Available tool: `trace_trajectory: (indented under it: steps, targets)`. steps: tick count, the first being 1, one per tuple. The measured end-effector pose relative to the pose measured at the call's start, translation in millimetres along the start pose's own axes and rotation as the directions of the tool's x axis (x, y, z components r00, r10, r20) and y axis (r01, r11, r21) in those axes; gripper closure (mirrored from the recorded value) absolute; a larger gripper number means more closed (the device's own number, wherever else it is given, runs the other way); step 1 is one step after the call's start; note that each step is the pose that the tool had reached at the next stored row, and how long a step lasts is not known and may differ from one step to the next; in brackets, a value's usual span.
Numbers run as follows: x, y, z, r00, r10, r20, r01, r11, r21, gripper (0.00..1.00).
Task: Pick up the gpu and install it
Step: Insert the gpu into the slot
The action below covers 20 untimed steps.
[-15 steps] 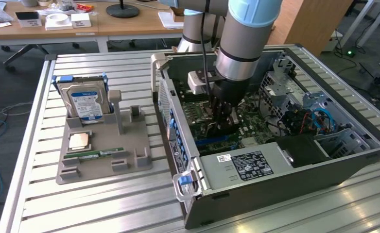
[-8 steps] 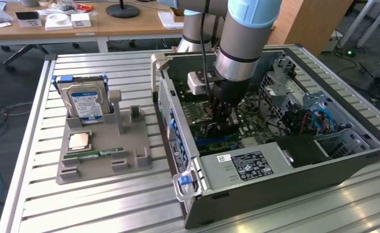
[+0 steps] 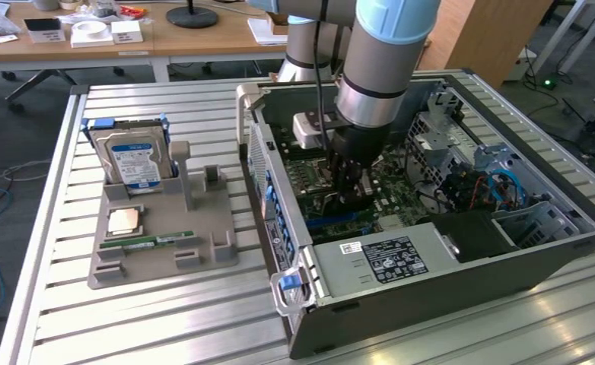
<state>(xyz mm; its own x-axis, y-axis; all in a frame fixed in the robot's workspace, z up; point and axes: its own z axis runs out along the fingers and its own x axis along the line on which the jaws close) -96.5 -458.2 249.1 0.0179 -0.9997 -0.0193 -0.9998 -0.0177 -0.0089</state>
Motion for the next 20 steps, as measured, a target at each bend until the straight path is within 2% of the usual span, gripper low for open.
trace_trajectory:
  steps: [20]
  targets:
    - [0.0, 1.1, 1.7, 1.0, 0.0, -0.0002, 0.0, 1.0, -0.0001, 0.74]
